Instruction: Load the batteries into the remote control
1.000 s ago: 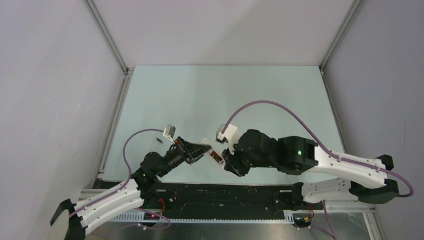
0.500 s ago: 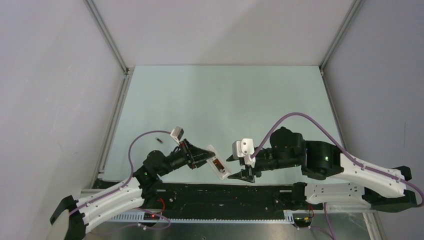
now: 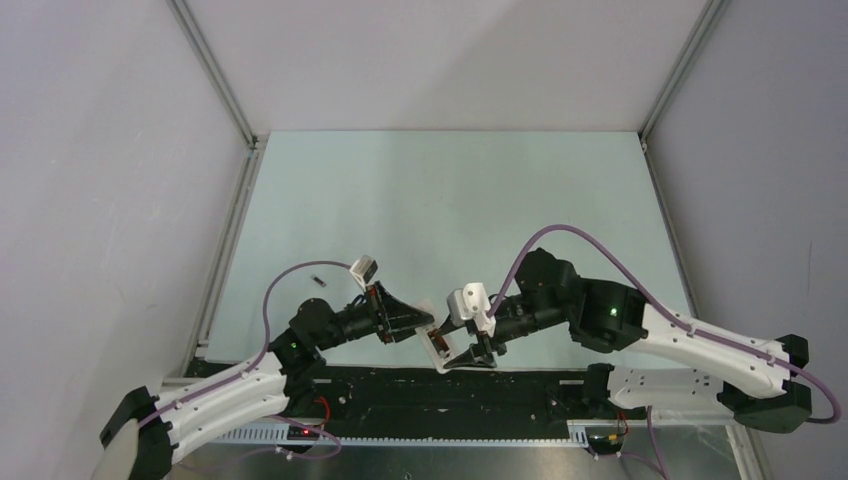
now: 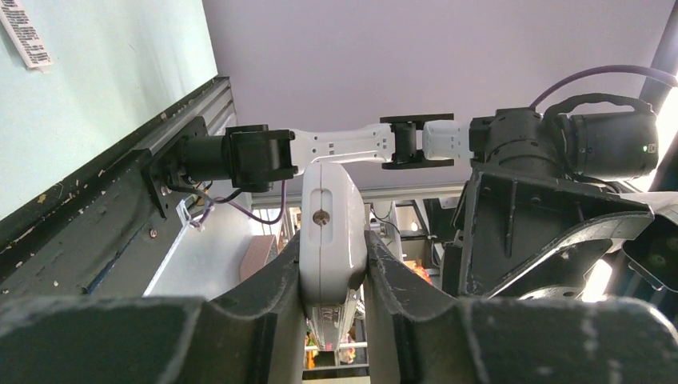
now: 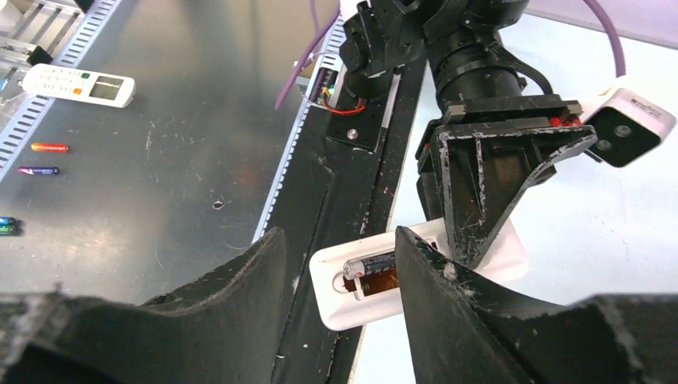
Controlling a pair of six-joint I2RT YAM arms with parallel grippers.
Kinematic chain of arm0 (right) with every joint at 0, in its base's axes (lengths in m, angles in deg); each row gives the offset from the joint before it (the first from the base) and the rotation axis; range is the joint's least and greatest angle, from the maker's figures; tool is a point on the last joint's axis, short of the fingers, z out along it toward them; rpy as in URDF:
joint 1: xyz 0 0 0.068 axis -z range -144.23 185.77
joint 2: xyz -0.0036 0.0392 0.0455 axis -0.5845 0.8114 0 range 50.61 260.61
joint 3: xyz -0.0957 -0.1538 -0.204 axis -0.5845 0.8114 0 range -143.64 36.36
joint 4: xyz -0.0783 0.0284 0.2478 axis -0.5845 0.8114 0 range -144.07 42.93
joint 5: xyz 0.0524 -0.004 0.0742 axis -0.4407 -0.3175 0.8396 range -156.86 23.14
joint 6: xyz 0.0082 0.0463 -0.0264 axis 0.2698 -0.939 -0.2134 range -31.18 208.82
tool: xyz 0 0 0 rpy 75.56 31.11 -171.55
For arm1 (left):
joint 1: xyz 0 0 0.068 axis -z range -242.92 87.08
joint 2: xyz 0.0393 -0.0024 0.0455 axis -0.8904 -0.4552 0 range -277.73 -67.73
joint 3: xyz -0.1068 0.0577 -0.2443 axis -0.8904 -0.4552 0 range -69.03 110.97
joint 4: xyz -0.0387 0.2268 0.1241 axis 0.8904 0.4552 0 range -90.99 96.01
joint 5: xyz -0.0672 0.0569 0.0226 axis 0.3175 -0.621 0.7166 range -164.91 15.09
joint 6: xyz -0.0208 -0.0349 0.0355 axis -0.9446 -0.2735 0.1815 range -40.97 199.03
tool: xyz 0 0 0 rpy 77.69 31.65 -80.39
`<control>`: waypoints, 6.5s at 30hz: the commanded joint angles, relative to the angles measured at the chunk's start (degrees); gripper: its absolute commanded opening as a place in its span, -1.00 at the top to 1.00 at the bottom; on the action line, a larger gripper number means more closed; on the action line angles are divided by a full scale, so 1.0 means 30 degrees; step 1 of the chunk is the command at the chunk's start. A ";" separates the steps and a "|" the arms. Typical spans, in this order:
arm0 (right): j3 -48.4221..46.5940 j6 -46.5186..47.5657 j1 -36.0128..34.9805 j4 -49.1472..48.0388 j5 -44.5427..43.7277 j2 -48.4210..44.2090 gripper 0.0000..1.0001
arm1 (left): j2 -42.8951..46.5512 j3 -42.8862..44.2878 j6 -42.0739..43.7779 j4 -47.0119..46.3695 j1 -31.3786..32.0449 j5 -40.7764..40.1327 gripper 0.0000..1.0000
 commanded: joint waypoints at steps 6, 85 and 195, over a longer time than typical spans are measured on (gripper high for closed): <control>0.1066 -0.0095 0.0971 -0.2319 0.2347 0.0137 -0.12 | 0.0480 0.0809 -0.0507 -0.0538 0.0077 0.0222 1.00; 0.2899 0.0104 0.3921 -0.2645 0.5768 0.2734 0.45 | 0.1009 0.1194 -0.0242 -0.0536 0.0329 -0.0513 1.00; -1.5462 -1.0725 0.1233 -0.8864 -1.0344 2.7468 -0.72 | 0.4652 1.5118 0.9794 1.6007 0.0488 -0.4023 1.00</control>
